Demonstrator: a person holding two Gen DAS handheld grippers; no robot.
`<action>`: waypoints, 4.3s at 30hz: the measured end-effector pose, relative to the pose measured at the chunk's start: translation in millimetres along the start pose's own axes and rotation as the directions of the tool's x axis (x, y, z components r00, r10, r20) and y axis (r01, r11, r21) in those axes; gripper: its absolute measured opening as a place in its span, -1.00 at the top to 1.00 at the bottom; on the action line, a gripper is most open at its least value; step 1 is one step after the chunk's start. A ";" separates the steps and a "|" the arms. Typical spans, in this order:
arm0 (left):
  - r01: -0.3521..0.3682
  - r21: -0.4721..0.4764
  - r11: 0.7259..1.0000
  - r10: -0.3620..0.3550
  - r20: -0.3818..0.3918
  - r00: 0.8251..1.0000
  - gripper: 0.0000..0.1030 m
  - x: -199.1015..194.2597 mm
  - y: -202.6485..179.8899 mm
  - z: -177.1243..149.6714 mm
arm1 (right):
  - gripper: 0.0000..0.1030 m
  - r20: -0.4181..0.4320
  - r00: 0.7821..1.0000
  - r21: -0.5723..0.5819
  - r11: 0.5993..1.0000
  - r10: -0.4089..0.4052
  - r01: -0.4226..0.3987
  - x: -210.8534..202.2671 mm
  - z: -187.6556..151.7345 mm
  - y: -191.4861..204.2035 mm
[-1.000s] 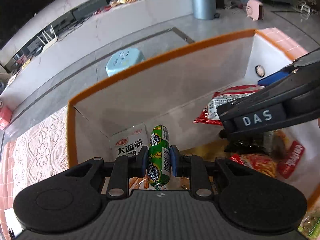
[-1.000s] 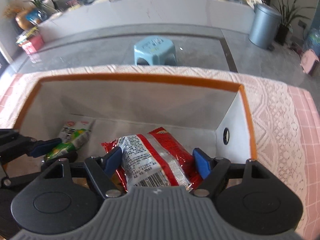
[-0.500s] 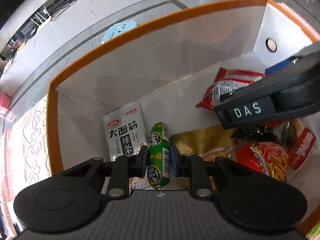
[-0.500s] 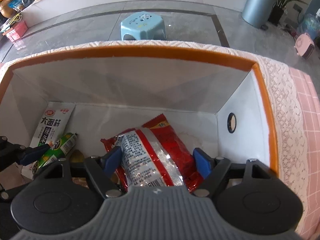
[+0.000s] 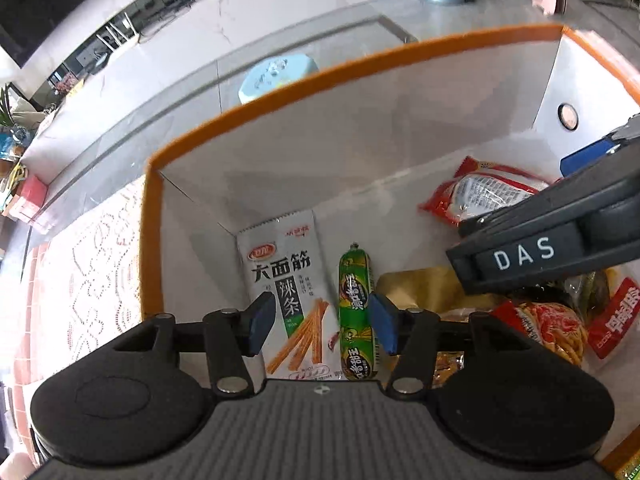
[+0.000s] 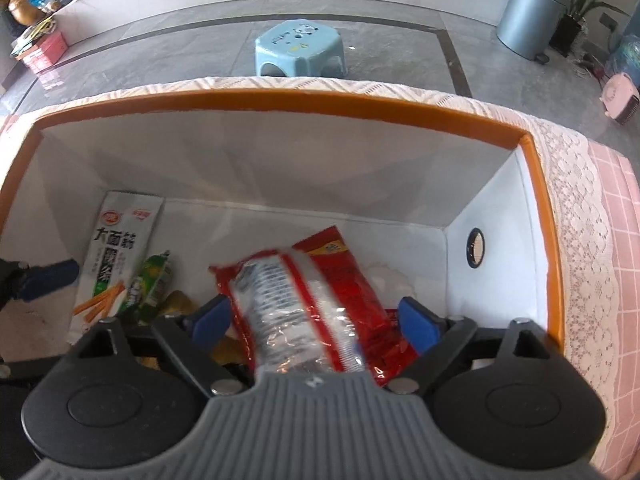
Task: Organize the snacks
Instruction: 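Carry both snacks into the orange box and open both tools to release them, then withdraw both tools from the box, then reach the left tool toward the green raisin pack while the right tool reaches the white hawthorn-ball bag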
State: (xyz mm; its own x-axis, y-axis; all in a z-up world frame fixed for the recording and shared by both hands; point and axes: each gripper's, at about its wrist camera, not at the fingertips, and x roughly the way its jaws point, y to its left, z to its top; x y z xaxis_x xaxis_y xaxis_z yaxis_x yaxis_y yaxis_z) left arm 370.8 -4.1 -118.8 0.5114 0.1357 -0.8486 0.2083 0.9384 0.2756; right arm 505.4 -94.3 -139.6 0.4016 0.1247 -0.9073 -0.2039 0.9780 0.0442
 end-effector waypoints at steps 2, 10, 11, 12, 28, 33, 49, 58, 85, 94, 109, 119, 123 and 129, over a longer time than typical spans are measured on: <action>0.004 -0.015 1.000 -0.004 0.031 1.000 -0.24 -9.7 1.0 -2.9 | -0.83 0.009 1.000 -0.008 1.000 0.004 -0.004 -5.2 -0.9 2.4; 0.038 -0.032 0.999 -0.036 0.080 0.996 -0.40 -36.9 -1.1 -13.9 | -0.87 0.040 0.999 -0.010 1.000 -0.019 0.019 -29.1 -1.2 7.2; 0.039 -0.034 0.999 -0.036 0.090 0.995 -0.40 -41.9 -0.6 -15.0 | -0.87 0.048 0.999 -0.011 1.000 -0.020 0.021 -33.1 -1.6 7.4; 0.038 -0.037 0.999 -0.034 0.101 0.994 -0.40 -44.9 1.1 -14.7 | -0.87 0.056 0.998 -0.010 1.000 -0.020 0.020 -37.1 -1.7 7.0; 0.084 -0.136 0.987 -0.041 0.288 0.957 -0.48 -129.5 13.7 -52.4 | -0.88 0.261 0.963 -0.005 0.998 0.069 -0.070 -139.4 -38.3 2.1; 0.077 -0.171 0.982 -0.010 0.365 0.931 -0.52 -156.3 10.2 -78.4 | -0.90 0.320 0.940 -0.022 0.993 0.117 -0.116 -169.2 -61.7 3.2; 0.075 -0.224 0.972 0.046 0.489 0.871 -0.62 -203.6 -10.0 -164.0 | -0.92 0.555 0.800 -0.175 0.972 0.229 -0.157 -235.4 -176.3 13.2; 0.119 -0.226 0.967 0.019 0.526 0.850 -0.63 -212.6 -22.4 -208.1 | -0.92 0.637 0.726 -0.199 0.965 0.258 -0.169 -239.4 -266.2 9.9; 0.266 -0.044 0.963 -0.222 0.429 0.876 -0.39 -163.5 -79.6 -240.7 | -0.79 0.565 0.825 -0.057 0.998 0.011 0.026 -187.4 -396.0 -37.1; 0.296 0.019 0.955 -0.279 0.405 0.871 -0.38 -146.6 -98.0 -226.8 | -0.75 0.464 0.886 0.076 0.997 -0.013 -0.026 -159.3 -384.0 -60.5; 0.470 -0.028 0.882 -0.438 0.320 0.840 -0.53 -110.0 -128.1 -170.2 | -0.71 0.227 0.973 -0.040 0.998 0.050 -0.042 -117.8 -323.2 -100.7; 0.509 -0.170 0.844 -0.460 0.260 0.849 -0.53 -75.7 -143.1 -148.4 | -0.71 0.140 0.990 -0.025 0.999 -0.019 0.023 -95.4 -317.8 -108.3; 0.499 -0.205 0.842 -0.457 0.220 0.862 -0.53 -67.2 -148.5 -138.0 | -0.71 0.128 0.992 -0.019 1.000 -0.016 0.019 -91.3 -316.9 -108.2; 0.506 -0.298 0.809 -0.475 0.176 0.862 -0.53 -49.4 -146.0 -132.9 | -0.73 0.097 0.995 -0.002 0.999 -0.035 0.036 -83.4 -316.2 -108.2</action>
State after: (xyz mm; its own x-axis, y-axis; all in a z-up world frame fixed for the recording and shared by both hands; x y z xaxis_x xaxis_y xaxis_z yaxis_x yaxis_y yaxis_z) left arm 204.4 -105.6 -177.2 0.4891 -0.3844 -0.7829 0.1789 0.9228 -0.3413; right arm 211.6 -263.4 -201.0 0.4936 0.1059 -0.8632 -0.1916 0.9814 0.0108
